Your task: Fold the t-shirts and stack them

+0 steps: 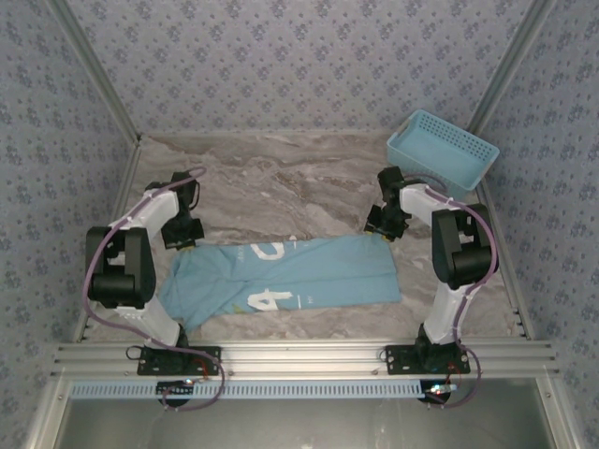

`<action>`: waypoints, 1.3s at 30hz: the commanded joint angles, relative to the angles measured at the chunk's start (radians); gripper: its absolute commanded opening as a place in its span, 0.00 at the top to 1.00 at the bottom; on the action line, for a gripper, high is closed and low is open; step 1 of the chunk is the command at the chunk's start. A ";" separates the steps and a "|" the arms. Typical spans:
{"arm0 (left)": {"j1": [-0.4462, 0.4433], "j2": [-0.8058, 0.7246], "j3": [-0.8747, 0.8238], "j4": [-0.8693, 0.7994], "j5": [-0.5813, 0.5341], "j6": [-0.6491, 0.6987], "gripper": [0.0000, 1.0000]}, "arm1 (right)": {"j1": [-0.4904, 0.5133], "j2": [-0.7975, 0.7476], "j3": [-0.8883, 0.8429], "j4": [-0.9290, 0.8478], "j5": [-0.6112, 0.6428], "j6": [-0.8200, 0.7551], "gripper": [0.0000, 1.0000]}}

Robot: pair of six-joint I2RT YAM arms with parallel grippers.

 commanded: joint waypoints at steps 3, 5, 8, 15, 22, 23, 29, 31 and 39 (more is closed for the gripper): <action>0.068 -0.041 0.040 -0.037 -0.018 -0.021 1.00 | 0.001 0.061 0.021 -0.072 0.046 -0.006 0.62; 0.121 -0.050 0.042 -0.030 0.041 -0.037 1.00 | 0.001 0.071 0.020 -0.084 0.056 -0.004 0.64; 0.204 -0.040 0.046 -0.017 0.147 -0.068 1.00 | 0.003 0.075 0.021 -0.085 0.083 -0.004 0.67; 0.368 -0.014 0.048 0.033 0.377 -0.171 1.00 | 0.014 0.092 0.047 -0.113 0.118 0.004 0.73; 0.432 -0.038 0.037 0.075 0.532 -0.324 1.00 | 0.017 0.089 0.054 -0.136 0.143 0.034 0.79; 0.442 -0.051 0.027 0.079 0.541 -0.357 1.00 | 0.015 0.088 0.054 -0.139 0.144 0.039 0.79; 0.480 -0.013 -0.021 0.104 0.634 -0.471 1.00 | 0.012 0.104 0.070 -0.125 0.124 0.042 0.79; 0.486 -0.011 -0.025 0.133 0.633 -0.477 0.99 | 0.012 0.104 0.076 -0.123 0.122 0.041 0.79; 0.494 0.096 0.058 0.192 0.704 -0.359 0.52 | 0.017 0.105 0.088 -0.106 0.083 0.005 0.79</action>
